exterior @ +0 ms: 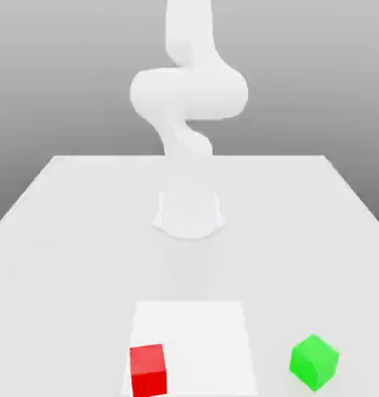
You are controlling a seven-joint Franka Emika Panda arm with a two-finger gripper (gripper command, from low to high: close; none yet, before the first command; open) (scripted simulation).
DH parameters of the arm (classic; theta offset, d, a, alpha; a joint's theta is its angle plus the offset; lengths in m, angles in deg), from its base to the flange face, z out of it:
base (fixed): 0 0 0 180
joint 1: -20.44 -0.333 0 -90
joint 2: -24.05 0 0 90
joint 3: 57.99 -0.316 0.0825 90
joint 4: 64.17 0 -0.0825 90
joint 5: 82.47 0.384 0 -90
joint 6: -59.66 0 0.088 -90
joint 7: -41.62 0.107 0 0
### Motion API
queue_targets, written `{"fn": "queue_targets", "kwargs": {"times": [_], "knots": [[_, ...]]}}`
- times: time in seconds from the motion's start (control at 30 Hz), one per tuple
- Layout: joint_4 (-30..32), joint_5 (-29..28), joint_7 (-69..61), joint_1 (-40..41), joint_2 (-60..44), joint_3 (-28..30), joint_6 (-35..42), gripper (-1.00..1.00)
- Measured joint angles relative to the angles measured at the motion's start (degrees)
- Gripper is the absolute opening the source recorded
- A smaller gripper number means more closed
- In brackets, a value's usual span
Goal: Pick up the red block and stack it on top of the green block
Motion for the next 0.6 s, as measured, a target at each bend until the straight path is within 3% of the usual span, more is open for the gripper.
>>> {"fn": "queue_targets", "kwargs": {"times": [0.6], "knots": [[5.9, 5.4, -15.7, -3.3, -37.8, 7.4, -13.8, 0.00]]}}
